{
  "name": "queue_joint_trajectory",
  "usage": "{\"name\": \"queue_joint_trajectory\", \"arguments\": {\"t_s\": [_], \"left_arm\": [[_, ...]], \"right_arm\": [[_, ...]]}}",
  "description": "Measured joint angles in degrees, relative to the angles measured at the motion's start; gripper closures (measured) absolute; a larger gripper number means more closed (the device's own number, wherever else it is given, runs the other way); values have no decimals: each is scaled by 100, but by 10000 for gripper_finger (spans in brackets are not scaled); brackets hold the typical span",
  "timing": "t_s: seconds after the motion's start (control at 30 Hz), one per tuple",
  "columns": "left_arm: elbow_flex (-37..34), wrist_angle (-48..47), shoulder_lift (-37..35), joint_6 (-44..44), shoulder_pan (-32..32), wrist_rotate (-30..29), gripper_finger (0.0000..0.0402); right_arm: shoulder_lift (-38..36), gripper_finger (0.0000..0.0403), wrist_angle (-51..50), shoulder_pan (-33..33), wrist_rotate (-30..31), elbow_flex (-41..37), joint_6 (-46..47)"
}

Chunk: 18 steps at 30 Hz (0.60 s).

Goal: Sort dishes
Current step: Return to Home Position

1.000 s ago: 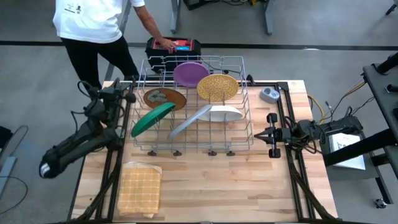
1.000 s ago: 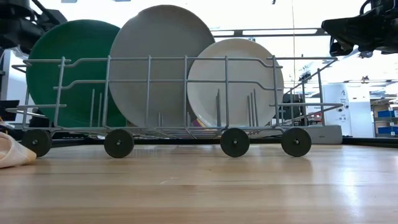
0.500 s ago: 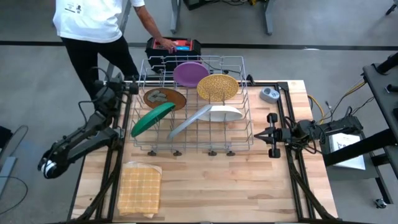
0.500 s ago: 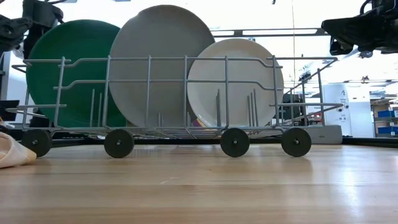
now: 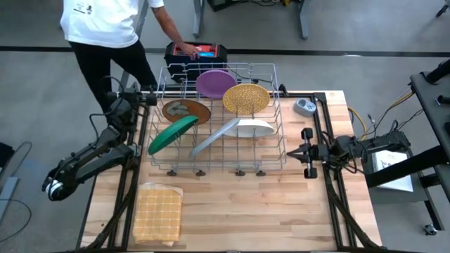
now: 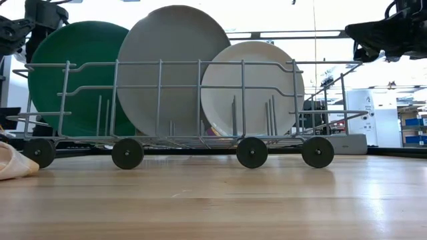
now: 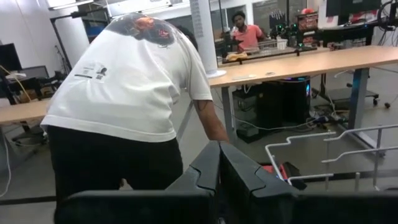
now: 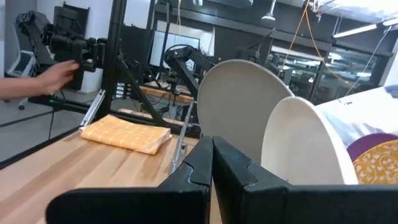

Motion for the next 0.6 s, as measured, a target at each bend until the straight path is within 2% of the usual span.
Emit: {"name": "queue_joint_trajectory", "arguments": {"t_s": [0.37, 0.6], "left_arm": [[0, -4, 0, 21, -4, -2, 401], [0, -7, 2, 22, -4, -4, 401]], "right_arm": [[-2, 403, -19, 0, 12, 0, 259], [-2, 403, 95, 0, 103, 0, 972]]}}
